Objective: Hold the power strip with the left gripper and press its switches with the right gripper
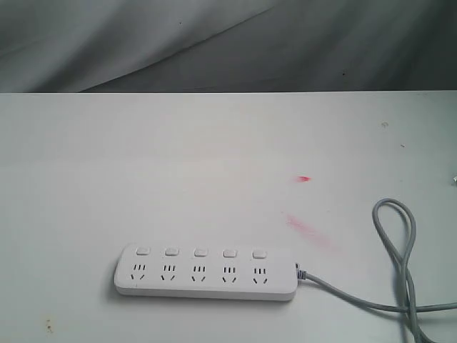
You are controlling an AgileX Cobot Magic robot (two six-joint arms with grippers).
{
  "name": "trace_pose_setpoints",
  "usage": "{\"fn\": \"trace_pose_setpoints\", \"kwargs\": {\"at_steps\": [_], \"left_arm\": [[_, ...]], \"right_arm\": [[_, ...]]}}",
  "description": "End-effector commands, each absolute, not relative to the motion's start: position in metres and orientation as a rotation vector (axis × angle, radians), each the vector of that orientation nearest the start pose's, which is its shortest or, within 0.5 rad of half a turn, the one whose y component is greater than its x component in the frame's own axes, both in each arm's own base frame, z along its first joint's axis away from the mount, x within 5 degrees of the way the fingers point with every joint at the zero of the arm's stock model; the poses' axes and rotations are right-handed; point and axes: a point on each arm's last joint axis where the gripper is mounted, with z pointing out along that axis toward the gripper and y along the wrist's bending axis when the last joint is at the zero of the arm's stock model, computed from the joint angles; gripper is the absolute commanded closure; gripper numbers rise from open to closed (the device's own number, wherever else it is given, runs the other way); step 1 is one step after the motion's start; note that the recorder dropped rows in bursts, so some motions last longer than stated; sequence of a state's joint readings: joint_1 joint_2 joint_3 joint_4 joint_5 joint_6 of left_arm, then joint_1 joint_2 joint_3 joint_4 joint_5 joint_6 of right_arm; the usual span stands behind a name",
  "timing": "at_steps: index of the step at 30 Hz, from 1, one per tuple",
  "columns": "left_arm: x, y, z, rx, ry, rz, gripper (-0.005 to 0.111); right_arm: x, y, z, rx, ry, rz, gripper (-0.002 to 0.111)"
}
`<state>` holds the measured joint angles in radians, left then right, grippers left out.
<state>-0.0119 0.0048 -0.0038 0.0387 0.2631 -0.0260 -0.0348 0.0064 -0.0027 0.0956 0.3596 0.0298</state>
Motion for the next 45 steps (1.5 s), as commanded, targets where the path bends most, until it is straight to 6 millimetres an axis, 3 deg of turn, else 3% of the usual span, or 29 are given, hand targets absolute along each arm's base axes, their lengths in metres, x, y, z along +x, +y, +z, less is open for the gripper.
{"fn": "trace_pose_setpoints", "kwargs": {"at_steps": [1, 25, 31, 37, 45], "left_arm": [[0.055, 0.000, 0.189, 0.014, 1.749, -0.001, 0.105], [0.055, -0.001, 0.187, 0.039, 1.772, 0.008, 0.105], [0.055, -0.001, 0.224, 0.161, 1.816, 0.094, 0.105], [0.091, -0.001, 0.282, 0.202, 1.885, 0.130, 0.105], [0.184, 0.001, 0.341, 0.363, 1.967, 0.243, 0.105]], "right_arm": [[0.053, 0.001, 0.182, 0.129, 1.825, 0.088, 0.108], [0.053, 0.001, 0.182, 0.129, 1.825, 0.088, 0.108], [0.053, 0.001, 0.182, 0.129, 1.825, 0.088, 0.108], [0.053, 0.001, 0.182, 0.129, 1.825, 0.088, 0.108], [0.053, 0.001, 0.182, 0.129, 1.825, 0.088, 0.108]]}}
